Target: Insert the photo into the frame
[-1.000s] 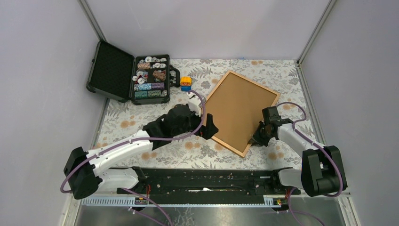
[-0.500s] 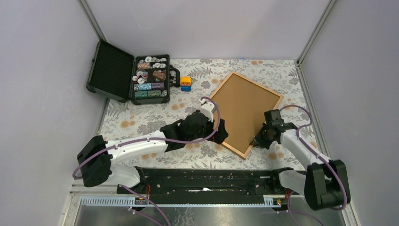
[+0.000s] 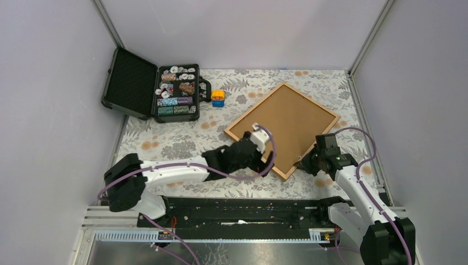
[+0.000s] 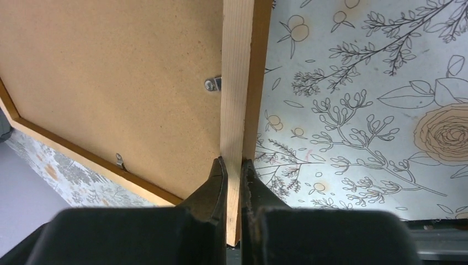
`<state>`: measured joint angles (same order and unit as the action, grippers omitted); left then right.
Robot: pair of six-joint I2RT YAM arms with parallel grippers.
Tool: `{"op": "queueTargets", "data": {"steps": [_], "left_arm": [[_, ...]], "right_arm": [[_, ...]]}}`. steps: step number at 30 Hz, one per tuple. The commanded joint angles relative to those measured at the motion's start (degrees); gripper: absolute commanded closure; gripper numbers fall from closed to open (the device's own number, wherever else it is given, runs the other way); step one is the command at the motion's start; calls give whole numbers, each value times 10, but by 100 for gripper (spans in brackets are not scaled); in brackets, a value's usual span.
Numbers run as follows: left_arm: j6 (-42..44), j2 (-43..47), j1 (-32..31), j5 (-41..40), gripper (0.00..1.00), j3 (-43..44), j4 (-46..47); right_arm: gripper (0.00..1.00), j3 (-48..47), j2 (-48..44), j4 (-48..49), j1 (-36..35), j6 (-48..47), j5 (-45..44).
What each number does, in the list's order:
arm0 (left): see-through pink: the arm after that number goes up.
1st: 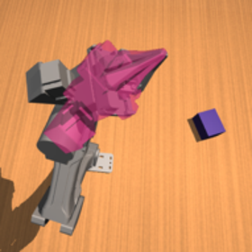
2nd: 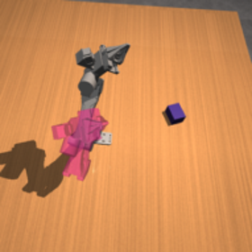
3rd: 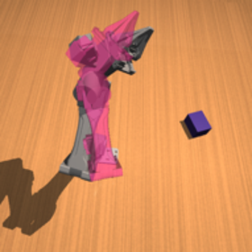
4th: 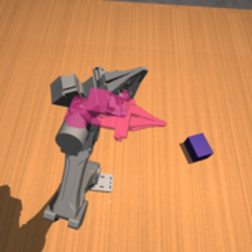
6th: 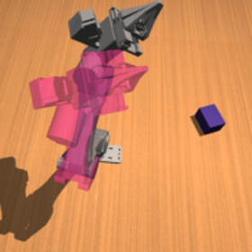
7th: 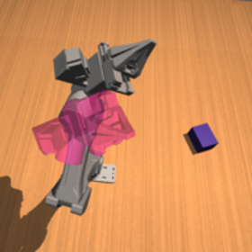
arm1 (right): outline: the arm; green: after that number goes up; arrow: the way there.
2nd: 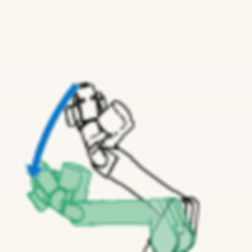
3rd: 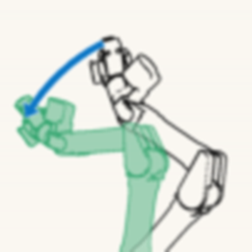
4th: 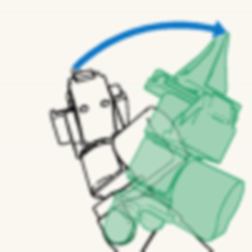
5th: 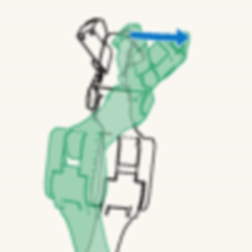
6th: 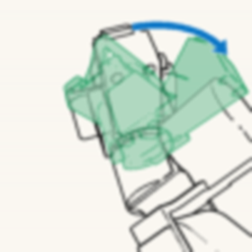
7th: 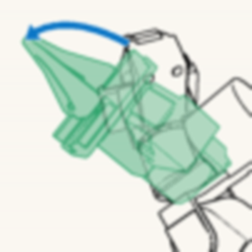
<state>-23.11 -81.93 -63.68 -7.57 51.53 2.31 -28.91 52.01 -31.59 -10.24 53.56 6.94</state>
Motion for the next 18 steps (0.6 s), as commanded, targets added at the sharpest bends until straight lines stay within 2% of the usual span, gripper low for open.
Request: {"op": "queueTargets", "data": {"steps": [1,4,5,7,9,11,14,15,16,17,18], "left_arm": [[311,-45,-63,-97,1,3,82],[522,-59,-137,-186,1,-92,278],[575,-78,-152,-217,1,-102,316],[653,-123,-170,-249,1,-105,400],[699,-155,-177,-243,1,-95,416],[683,-158,-177,-232,1,-87,414],[586,-112,-164,-185,1,-81,354],[556,-96,-159,-170,1,-78,335],[526,-74,-153,-155,1,-78,317],[501,-57,-146,-138,1,-78,301],[480,-43,-139,-127,1,-81,293]], "right_arm": [[100,-47,0,14,-2,14,20],[100,-53,7,15,-2,10,31],[100,-54,10,14,-2,10,34],[100,-53,11,14,-2,8,41],[100,-50,11,14,-2,9,45],[100,-51,9,14,-2,7,47],[99,-58,15,19,-2,-24,30],[86,-60,21,23,-2,-39,22],[69,-66,31,21,-2,-56,16],[57,-75,44,16,-2,-74,19],[52,-84,61,12,-2,-86,27]]}}
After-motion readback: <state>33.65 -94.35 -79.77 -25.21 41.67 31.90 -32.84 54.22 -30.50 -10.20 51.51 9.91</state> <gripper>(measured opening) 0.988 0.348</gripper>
